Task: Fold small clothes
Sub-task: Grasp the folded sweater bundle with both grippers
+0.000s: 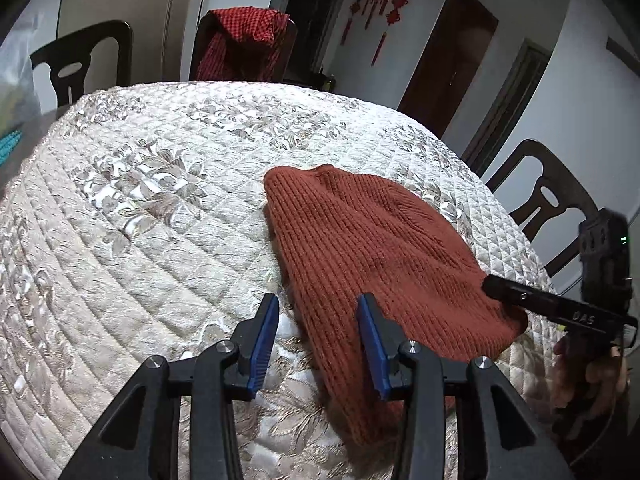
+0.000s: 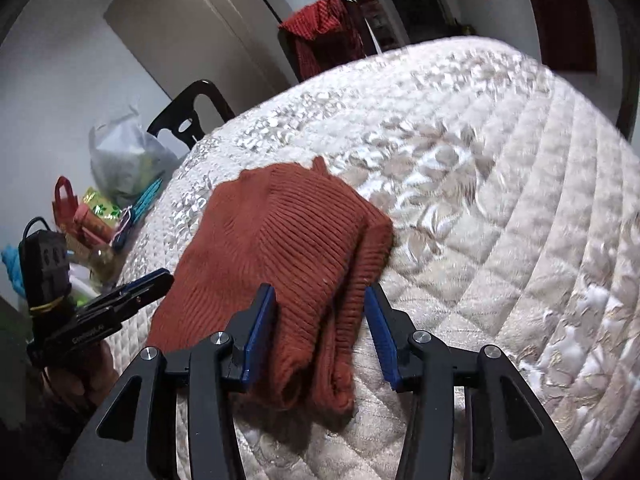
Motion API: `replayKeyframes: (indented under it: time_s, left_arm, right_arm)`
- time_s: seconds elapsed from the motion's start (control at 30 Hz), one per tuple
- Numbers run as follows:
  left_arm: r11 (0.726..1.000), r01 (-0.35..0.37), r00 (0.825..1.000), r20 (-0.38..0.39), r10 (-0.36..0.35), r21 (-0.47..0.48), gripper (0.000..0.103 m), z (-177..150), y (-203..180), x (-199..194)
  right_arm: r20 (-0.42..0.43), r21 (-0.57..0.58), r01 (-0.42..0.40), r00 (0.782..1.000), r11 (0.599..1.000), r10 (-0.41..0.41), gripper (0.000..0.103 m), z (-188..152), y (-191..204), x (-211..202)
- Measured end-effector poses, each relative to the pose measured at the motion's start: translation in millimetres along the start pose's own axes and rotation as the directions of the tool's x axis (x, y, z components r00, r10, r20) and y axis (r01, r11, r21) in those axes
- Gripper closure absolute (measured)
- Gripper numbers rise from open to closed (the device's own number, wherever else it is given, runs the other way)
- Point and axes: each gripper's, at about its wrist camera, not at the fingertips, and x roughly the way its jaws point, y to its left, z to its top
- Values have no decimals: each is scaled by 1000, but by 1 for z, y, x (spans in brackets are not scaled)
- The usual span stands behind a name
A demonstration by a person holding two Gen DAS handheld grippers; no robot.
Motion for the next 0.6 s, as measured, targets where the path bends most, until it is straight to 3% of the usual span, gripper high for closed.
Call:
replayKeyframes:
  time_s: [0.1,0.37,0.6]
  left_arm:
    - [1000,16,1000,-15,-17,-12,56,2,-2,9]
    - [997,61,998,-30,-62,-37,53,1,-4,20]
    - [993,106,993,-51,-109,-57,52,-1,-1,26]
  right_arm:
    - [-22,39,-25,999,999,26,49,4,-8,9]
    - [-33,54,-94,995,994,96,49,3,-10,10]
    - [-61,53,-129,989,990,132,56,0,-8,15]
